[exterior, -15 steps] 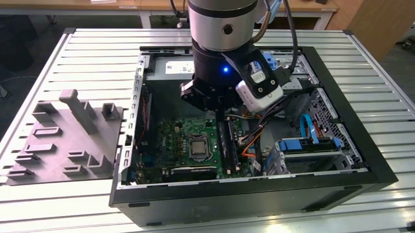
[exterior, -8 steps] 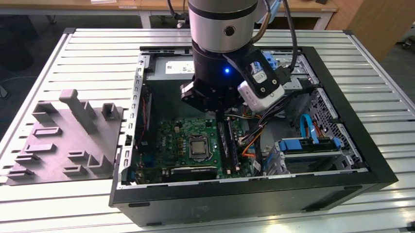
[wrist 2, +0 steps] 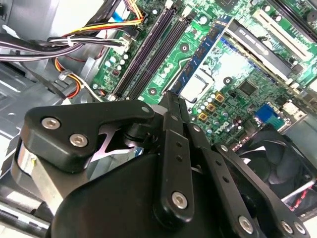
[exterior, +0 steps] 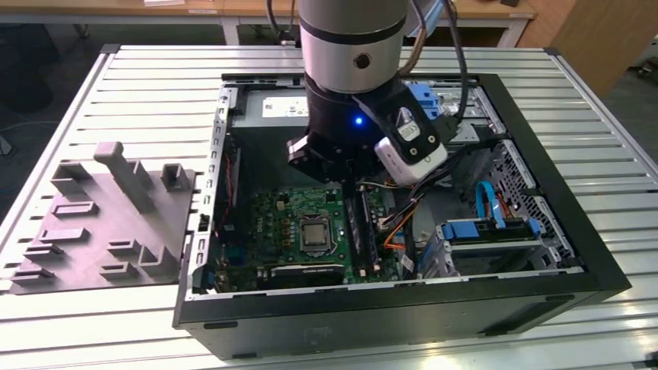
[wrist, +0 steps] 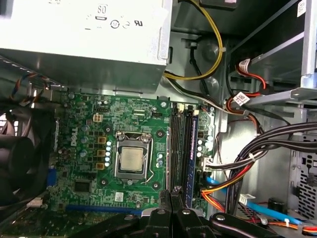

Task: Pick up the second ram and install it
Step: 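Insert the second ram into the second slot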

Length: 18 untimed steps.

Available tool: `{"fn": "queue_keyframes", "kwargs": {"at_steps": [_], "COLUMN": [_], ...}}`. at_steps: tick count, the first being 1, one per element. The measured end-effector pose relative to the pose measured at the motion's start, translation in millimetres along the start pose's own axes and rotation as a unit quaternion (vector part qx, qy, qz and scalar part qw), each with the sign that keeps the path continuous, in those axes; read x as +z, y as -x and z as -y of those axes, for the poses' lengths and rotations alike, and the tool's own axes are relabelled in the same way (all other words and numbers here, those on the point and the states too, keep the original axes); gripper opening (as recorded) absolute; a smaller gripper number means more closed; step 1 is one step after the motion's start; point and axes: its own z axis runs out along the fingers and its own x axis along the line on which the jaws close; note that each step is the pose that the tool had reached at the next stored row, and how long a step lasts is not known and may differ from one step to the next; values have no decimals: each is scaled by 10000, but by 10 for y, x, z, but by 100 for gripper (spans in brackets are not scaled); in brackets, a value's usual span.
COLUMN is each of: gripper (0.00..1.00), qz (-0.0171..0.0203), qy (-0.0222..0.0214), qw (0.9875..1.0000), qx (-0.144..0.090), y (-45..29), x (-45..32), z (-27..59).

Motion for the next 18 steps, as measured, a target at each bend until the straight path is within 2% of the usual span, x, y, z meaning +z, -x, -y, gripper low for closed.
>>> {"fn": "queue_keyframes", "kwargs": {"at_steps": [6, 11, 18], "gripper": [11, 11, 11], "qz": [1, 2, 3], "qy": [-3, -5, -4], "qw": [10000, 10000, 9999], "qx": [55, 92, 121], "y": [-6, 40, 66], "x": [94, 160, 265], "z": [2, 6, 9]}}
